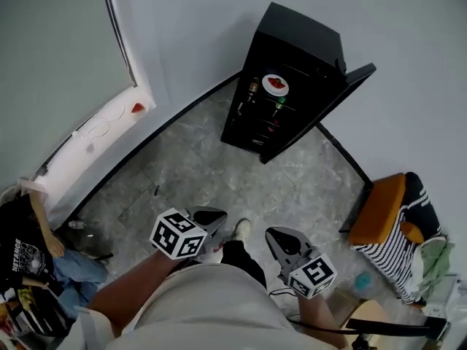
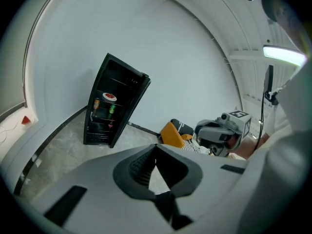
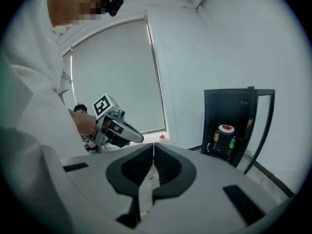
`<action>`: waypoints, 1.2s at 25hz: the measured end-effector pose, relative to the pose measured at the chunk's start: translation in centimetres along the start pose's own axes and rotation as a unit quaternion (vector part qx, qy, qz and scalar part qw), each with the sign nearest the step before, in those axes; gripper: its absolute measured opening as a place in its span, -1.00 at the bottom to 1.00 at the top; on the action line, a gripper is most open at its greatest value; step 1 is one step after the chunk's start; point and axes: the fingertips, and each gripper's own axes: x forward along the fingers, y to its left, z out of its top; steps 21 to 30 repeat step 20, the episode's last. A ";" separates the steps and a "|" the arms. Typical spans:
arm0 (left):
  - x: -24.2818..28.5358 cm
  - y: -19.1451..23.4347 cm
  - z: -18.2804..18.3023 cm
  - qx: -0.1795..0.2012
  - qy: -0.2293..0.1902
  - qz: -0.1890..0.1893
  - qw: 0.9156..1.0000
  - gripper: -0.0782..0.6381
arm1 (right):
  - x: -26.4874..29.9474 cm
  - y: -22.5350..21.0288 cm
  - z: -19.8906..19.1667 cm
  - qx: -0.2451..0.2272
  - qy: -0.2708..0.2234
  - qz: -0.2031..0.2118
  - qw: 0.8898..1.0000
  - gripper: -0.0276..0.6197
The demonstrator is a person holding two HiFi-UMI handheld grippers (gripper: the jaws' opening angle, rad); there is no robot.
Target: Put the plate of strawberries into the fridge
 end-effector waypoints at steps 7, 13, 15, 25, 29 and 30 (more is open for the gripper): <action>-2.6 -0.3 -1.6 0.005 -0.006 -0.012 1.000 -0.75 | 0.6 3.5 -0.1 -0.011 0.004 -0.001 1.000 -0.85; -3.8 -0.1 -2.7 0.007 -0.005 -0.015 1.000 -0.75 | 1.0 5.0 -0.1 -0.014 0.004 -0.004 1.000 -0.85; -4.0 -0.1 -2.9 0.010 -0.003 -0.010 1.000 -0.75 | 1.1 5.3 -0.2 -0.014 0.005 0.000 1.000 -0.85; -4.1 -0.8 -3.4 0.009 -0.003 -0.008 1.000 -0.75 | 0.6 5.8 0.0 -0.020 0.004 0.006 1.000 -0.85; -4.1 -0.8 -3.4 0.009 -0.003 -0.008 1.000 -0.75 | 0.6 5.8 0.0 -0.020 0.004 0.006 1.000 -0.85; -4.1 -0.8 -3.4 0.009 -0.003 -0.008 1.000 -0.75 | 0.6 5.8 0.0 -0.020 0.004 0.006 1.000 -0.85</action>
